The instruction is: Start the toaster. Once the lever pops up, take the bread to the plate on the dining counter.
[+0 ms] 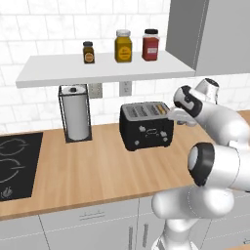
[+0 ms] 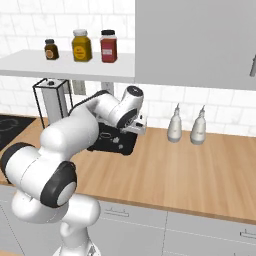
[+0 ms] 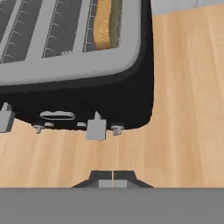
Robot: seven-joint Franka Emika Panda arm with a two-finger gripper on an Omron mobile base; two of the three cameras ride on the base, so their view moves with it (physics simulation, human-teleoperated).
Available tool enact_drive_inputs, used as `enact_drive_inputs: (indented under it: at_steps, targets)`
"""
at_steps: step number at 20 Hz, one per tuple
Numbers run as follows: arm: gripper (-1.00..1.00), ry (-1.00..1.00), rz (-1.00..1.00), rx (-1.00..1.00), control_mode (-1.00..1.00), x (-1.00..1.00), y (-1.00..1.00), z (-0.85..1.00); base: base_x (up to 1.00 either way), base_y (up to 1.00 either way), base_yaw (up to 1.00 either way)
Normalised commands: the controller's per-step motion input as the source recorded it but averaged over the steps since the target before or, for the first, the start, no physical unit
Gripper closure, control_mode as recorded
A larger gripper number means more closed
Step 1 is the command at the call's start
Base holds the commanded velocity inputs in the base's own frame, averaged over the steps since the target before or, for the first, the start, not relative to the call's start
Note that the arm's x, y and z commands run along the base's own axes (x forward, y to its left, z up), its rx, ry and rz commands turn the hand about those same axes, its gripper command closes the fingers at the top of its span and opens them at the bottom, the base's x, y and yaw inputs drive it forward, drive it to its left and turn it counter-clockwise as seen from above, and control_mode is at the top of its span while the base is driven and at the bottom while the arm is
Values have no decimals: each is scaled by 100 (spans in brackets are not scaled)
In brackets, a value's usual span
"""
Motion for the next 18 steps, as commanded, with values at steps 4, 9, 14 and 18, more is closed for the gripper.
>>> enact_drive_inputs:
  at_steps: [4, 9, 14, 18]
  targets:
    - [100, -7, 0, 0, -100, -8, 0, 45, 0, 0, 0]
    - [-100, -15, -7, -1, -100, 0, 1, 4, 0, 0, 0]
    - [-100, -26, -2, -1, -100, 0, 29, 0, 0, 0, 0]
    - [-100, -21, 0, -2, -100, 0, 41, 2, 0, 0, 0]
